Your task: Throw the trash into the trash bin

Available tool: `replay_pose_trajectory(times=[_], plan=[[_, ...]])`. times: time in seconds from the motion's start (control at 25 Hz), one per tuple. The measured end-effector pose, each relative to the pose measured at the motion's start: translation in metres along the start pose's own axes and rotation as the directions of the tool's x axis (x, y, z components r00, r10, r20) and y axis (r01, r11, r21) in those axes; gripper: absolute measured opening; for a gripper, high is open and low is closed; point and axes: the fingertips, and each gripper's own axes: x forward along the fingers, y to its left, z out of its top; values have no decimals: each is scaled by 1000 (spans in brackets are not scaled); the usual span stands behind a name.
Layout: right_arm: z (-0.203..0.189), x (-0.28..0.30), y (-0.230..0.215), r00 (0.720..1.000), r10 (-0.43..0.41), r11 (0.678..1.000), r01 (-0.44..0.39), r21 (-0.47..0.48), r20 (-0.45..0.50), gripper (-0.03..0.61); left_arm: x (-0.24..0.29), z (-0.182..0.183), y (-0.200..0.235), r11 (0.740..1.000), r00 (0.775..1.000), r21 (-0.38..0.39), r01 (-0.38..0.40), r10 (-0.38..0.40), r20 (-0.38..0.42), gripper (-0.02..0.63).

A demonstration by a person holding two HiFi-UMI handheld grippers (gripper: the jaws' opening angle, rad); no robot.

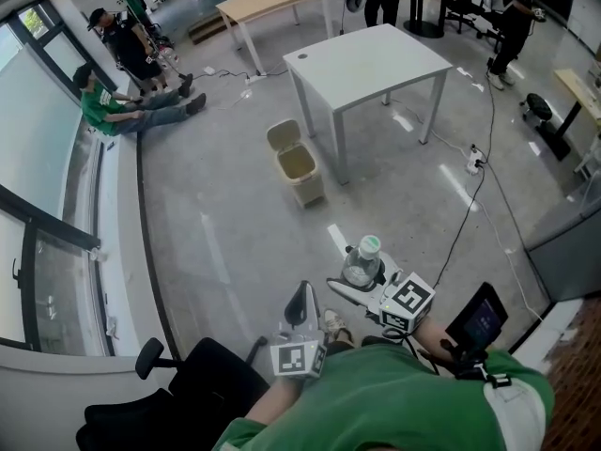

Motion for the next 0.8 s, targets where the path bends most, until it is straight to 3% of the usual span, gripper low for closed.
replay_pose_trajectory(times=[0.44,0.8], plan=[[27,65,-25,999,-40,998,41,-39,29,325,48,19,52,999,999,-21,38,-37,20,6],[21,99,-39,999,-52,998,52,-30,11,325,65,8,80,997,998,-47,56,-54,31,6]])
